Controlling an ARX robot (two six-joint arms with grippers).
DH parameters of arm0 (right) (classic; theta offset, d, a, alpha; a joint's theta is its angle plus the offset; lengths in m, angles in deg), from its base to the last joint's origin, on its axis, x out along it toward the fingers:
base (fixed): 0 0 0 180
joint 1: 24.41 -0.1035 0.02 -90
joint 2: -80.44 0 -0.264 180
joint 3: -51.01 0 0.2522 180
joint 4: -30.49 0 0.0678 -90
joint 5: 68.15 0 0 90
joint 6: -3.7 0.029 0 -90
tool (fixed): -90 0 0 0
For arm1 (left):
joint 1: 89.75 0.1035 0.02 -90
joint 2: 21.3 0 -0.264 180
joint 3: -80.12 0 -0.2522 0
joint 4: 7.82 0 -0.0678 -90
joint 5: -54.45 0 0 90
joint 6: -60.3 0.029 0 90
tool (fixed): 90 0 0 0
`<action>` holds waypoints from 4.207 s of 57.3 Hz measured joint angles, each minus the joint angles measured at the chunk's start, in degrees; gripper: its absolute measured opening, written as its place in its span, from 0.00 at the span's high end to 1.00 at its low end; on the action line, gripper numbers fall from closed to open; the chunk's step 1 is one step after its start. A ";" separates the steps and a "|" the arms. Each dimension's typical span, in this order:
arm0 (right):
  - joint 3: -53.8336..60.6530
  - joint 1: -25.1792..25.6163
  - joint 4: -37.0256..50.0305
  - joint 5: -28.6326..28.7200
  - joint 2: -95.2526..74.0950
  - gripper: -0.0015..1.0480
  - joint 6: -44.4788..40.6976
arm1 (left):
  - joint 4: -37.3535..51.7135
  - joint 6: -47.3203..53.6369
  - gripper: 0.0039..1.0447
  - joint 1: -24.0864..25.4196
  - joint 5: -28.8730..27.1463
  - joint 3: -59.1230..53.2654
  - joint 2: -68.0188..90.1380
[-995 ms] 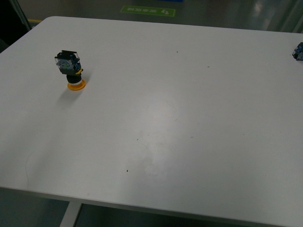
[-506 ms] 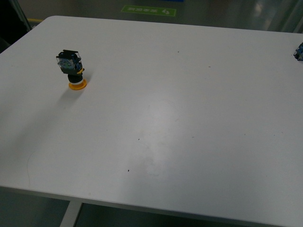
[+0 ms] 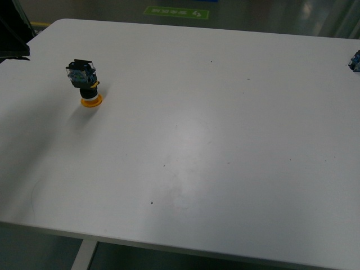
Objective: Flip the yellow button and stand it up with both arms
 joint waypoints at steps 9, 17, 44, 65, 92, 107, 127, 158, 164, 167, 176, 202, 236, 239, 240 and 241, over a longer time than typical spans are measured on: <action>0.00 0.00 0.00 0.02 0.00 0.07 0.00 | -2.19 2.40 0.06 0.13 -1.77 4.35 5.11; 0.00 0.00 0.00 0.00 0.00 0.07 0.00 | -3.54 4.68 0.06 0.09 -3.74 8.37 9.27; 0.00 0.00 0.00 0.02 0.00 0.07 0.00 | -3.67 3.74 0.06 -1.09 2.01 17.42 15.96; 0.00 0.00 0.00 0.00 0.00 0.07 0.00 | -7.41 1.20 0.06 -4.24 1.11 25.44 23.21; 0.00 0.00 0.00 0.00 0.00 0.07 0.00 | -12.46 -1.97 0.06 -7.39 0.90 31.74 28.44; 0.00 0.00 0.00 0.02 0.00 0.07 0.00 | -14.10 -2.16 0.06 -7.87 0.17 32.11 28.57; 0.00 0.00 0.00 0.00 0.00 0.07 0.00 | -15.21 -2.12 0.06 -7.87 0.00 32.33 28.74; 0.00 0.00 0.00 0.00 0.00 0.07 0.00 | -16.72 -1.01 0.06 -7.65 -1.40 32.46 29.16; 0.00 0.00 0.00 0.00 0.00 0.07 0.00 | -16.96 -0.74 0.06 -7.28 -1.40 32.54 29.40; 0.00 0.00 0.00 0.00 0.00 0.07 0.00 | -17.14 -0.68 0.06 -7.04 -1.29 32.61 29.44; 0.00 0.00 0.00 0.02 0.00 0.07 0.00 | -17.20 -0.66 0.06 -6.27 -1.05 33.33 29.68; 0.00 0.00 0.00 0.00 0.00 0.07 0.00 | -18.47 -0.52 0.22 -5.97 -1.25 35.06 31.74; 0.00 0.00 0.00 0.00 0.00 0.07 0.00 | -16.70 -5.64 0.67 -5.20 6.84 34.10 30.49; 0.00 0.00 0.00 0.02 0.00 0.07 0.00 | -15.12 -7.72 0.67 -5.16 9.84 33.05 29.38; 0.00 0.00 0.00 0.00 0.00 0.07 0.00 | -14.14 -8.98 0.67 -5.18 11.45 32.46 28.70; 0.00 0.00 0.00 0.00 0.00 0.07 0.00 | -13.57 -9.97 0.67 -5.18 12.26 32.15 28.33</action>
